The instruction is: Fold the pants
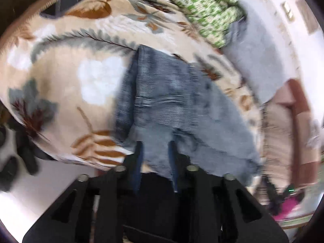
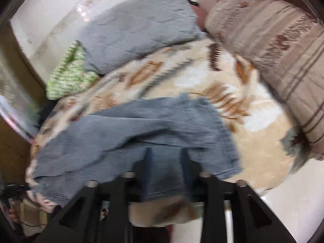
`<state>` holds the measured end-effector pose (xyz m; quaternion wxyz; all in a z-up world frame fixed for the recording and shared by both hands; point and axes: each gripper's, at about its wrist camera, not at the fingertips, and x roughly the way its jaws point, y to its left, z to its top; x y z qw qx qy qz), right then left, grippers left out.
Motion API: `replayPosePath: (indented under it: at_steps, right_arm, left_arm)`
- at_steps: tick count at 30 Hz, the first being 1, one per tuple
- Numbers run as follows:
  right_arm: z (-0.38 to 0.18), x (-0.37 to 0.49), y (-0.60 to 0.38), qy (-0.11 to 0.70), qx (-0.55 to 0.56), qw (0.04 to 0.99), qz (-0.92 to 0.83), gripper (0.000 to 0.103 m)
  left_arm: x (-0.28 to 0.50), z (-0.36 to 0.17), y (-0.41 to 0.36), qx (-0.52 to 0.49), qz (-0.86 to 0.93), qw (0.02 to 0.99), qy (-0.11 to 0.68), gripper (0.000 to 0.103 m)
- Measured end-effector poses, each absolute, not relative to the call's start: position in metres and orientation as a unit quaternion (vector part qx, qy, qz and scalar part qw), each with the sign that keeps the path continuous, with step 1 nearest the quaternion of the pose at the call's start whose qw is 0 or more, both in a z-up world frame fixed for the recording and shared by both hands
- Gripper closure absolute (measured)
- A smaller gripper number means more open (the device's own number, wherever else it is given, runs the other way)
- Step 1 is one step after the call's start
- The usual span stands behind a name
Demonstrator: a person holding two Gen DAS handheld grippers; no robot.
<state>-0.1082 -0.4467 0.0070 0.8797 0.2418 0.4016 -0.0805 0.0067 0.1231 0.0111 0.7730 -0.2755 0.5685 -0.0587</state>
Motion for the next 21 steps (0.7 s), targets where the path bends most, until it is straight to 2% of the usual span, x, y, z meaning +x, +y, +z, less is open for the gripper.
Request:
replayPosePath:
  at_steps: [1,2,7,12,14,16,21]
  right_arm:
    - [0.008,-0.102,-0.435,0.399,0.253,0.88,-0.055,0.044]
    - [0.006,-0.095,-0.425,0.4,0.262,0.878,-0.033,0.044]
    - [-0.025,-0.049,-0.371,0.435,0.317,0.841,0.061,0.044]
    - [-0.052,-0.02,-0.351,0.459,0.335,0.821,0.056,0.044]
    - [-0.061,-0.015,-0.354,0.461,0.348,0.815,0.049,0.044]
    - [-0.066,-0.013,-0.358,0.46,0.362,0.81,0.043,0.044]
    - [-0.074,-0.009,-0.364,0.431,0.399,0.808,0.043,0.044]
  left_arm:
    - [0.009,0.011,0.121,-0.285,-0.062,0.771,0.567,0.054]
    - [0.013,0.011,0.118,-0.293,-0.067,0.769,0.564,0.052]
    - [0.033,-0.004,0.103,-0.323,-0.077,0.745,0.578,0.052]
    - [0.041,-0.023,0.104,-0.354,-0.074,0.721,0.591,0.052]
    - [0.042,-0.027,0.103,-0.356,-0.075,0.72,0.59,0.051]
    - [0.047,-0.031,0.102,-0.367,-0.079,0.715,0.59,0.046]
    - [0.067,-0.035,0.092,-0.366,-0.079,0.715,0.59,0.046]
